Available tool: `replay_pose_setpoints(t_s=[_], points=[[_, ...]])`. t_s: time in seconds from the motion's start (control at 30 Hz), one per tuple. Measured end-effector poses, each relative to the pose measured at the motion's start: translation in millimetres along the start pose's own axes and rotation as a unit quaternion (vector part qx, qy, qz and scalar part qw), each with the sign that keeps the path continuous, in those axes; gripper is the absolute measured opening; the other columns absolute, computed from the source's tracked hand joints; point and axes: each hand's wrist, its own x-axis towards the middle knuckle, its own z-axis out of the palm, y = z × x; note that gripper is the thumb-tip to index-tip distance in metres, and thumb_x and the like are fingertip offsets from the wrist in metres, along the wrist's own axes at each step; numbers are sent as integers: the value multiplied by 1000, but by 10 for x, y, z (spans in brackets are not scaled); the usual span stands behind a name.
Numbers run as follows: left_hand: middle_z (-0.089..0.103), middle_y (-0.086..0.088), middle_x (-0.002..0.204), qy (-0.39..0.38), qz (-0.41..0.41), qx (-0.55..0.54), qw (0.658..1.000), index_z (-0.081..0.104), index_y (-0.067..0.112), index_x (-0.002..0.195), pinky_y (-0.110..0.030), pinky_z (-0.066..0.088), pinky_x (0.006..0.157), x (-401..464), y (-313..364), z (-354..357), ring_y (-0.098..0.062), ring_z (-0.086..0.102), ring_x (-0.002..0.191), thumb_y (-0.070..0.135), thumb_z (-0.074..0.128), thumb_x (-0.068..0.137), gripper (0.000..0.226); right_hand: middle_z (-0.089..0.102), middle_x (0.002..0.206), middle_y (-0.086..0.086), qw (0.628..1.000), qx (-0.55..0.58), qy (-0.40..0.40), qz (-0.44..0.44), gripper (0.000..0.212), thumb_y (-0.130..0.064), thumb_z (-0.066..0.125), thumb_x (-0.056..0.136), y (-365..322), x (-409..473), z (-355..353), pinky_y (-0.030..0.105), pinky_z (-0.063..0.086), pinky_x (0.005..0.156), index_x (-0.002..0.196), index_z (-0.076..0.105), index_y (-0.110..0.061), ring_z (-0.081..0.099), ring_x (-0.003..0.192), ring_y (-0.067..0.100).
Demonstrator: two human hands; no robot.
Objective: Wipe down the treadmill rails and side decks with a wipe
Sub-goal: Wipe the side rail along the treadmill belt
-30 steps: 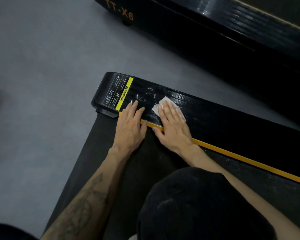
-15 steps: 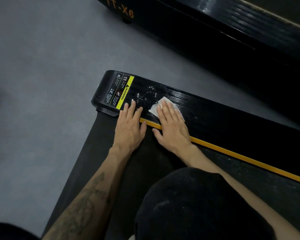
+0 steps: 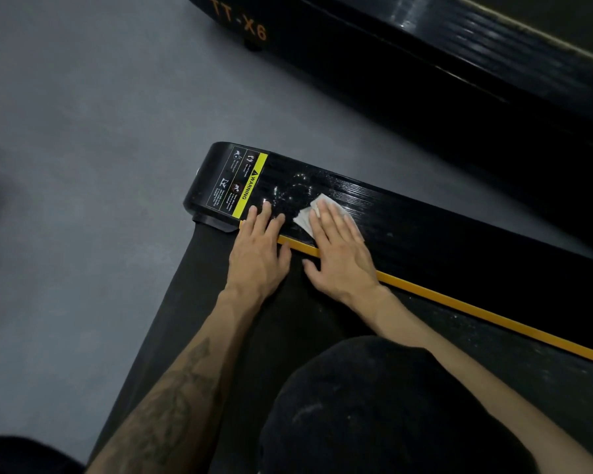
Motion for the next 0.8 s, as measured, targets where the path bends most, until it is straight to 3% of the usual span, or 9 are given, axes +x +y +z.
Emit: replay_pose_setpoints(t_s=[0.23,0.4,0.5,0.7,0.8], points=[[21,-11,169,-20,5,5,1000,37,16,157,-37,9,127,-4,-39,-46,-27,11,158,30,56,103,59,-6,173,5,996,-14,-6,-89,86,-54,43,97,113,-239,62,44,-1,130,165,6,-17,-10,159,22],[21,-10,170,-20,0,2,1000,36,17,158,-37,10,128,6,-29,-55,-26,11,158,30,55,103,59,-14,171,6,999,-14,-20,-21,91,-55,46,98,157,-196,4,39,-11,127,165,-3,-16,-17,157,20],[23,-12,169,-22,4,1,1000,38,15,157,-40,12,129,1,-40,-40,-28,12,158,29,56,102,59,-15,171,10,1000,4,-6,11,93,-58,44,97,-93,43,6,41,-8,128,165,-3,-13,-18,157,24],[22,-12,169,-28,10,-3,1000,37,15,157,-39,13,129,1,-70,-54,-28,12,158,26,57,101,61,-12,172,4,996,-11,-18,-86,90,-53,48,97,-8,-201,60,41,-4,129,165,2,-17,-13,158,21],[21,-10,170,-27,2,-4,1000,35,16,158,-37,10,127,-4,-60,-58,-27,12,158,26,57,101,62,-8,172,4,996,-34,-21,-83,87,-52,46,98,195,-366,63,41,0,130,165,5,-17,-10,159,21]])
